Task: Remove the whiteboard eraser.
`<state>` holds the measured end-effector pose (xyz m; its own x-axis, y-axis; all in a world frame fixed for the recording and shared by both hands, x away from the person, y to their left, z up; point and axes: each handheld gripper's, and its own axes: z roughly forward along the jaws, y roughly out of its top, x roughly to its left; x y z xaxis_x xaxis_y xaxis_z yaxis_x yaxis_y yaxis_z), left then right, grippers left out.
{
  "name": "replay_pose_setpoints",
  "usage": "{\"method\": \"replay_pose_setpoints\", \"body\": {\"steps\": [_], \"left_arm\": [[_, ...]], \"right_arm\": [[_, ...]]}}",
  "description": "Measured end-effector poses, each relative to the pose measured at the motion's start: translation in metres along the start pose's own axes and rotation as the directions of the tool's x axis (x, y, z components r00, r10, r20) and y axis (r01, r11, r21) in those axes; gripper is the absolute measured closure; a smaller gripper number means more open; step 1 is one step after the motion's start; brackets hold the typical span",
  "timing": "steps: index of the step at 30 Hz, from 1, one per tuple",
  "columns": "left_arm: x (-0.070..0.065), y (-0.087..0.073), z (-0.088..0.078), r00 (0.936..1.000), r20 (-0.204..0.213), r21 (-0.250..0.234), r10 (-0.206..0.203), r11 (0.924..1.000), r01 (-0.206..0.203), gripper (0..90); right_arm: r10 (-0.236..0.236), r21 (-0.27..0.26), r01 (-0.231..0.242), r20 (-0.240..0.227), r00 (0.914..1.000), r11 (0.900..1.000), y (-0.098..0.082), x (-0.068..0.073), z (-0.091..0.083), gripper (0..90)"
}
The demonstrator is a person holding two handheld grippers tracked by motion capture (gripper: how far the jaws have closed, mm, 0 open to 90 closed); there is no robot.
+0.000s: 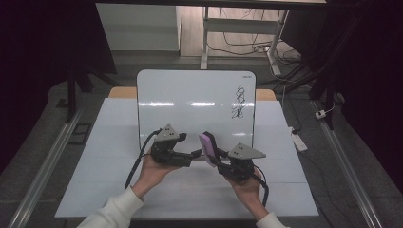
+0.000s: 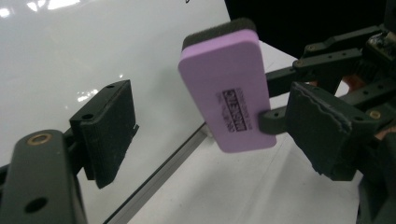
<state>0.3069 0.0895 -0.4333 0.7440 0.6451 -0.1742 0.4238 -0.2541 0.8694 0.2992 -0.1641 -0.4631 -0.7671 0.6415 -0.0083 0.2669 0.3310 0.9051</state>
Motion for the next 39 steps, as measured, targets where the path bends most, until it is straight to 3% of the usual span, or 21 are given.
{"method": "replay_pose_setpoints", "body": {"steps": [13, 23, 24, 29, 32, 33, 35, 36, 38, 39], "left_arm": [[0.002, 0.003, 0.013, 0.9979, 0.058, 0.012, -0.029, 0.9995, 0.028, 21.5], [0.005, 0.003, 0.018, 0.9880, 0.141, 0.018, -0.064, 0.9979, 0.062, 31.7], [0.004, 0.003, 0.018, 0.9873, 0.146, 0.017, -0.064, 0.9979, 0.062, 36.5], [0.002, 0.004, 0.019, 0.9890, 0.125, 0.015, -0.080, 0.9968, 0.078, 38.5], [0.000, 0.003, 0.021, 0.9910, 0.097, 0.010, -0.092, 0.9957, 0.092, 39.0], [0.000, 0.003, 0.021, 0.9920, 0.084, 0.002, -0.095, 0.9955, 0.095, 39.1], [0.000, 0.004, 0.021, 0.9917, 0.069, -0.011, -0.108, 0.9939, 0.109, 39.2], [0.001, 0.004, 0.020, 0.9907, 0.063, -0.022, -0.120, 0.9923, 0.122, 39.2], [0.003, 0.005, 0.020, 0.9890, 0.054, -0.029, -0.138, 0.9898, 0.140, 39.2], [0.004, 0.005, 0.021, 0.9875, 0.049, -0.031, -0.150, 0.9879, 0.152, 39.2]], "right_arm": [[-0.056, -0.026, 0.054, -0.070, 0.9960, 0.998, -0.001, 0.006, 0.002, 63.2], [-0.117, -0.050, 0.112, -0.113, 0.9867, 0.992, 0.000, 0.009, 0.001, 63.2], [-0.131, -0.046, 0.126, -0.112, 0.9851, 0.991, 0.001, 0.009, 0.001, 63.2], [-0.133, -0.032, 0.130, -0.113, 0.9846, 0.991, 0.001, 0.006, 0.002, 62.9], [-0.142, -0.020, 0.141, -0.087, 0.9861, 0.990, 0.001, 0.007, 0.004, 61.2], [-0.153, -0.014, 0.152, -0.060, 0.9865, 0.988, 0.001, 0.009, 0.004, 58.0], [-0.188, 0.008, 0.187, 0.045, 0.9812, 0.982, 0.000, 0.016, 0.003, 48.4], [-0.203, 0.015, 0.202, 0.096, 0.9745, 0.979, 0.000, 0.021, 0.002, 47.9], [-0.270, 0.027, 0.270, 0.201, 0.9416, 0.962, -0.001, 0.036, 0.000, 43.3], [-0.294, 0.033, 0.295, 0.227, 0.9285, 0.955, -0.002, 0.041, 0.000, 42.4]]}}
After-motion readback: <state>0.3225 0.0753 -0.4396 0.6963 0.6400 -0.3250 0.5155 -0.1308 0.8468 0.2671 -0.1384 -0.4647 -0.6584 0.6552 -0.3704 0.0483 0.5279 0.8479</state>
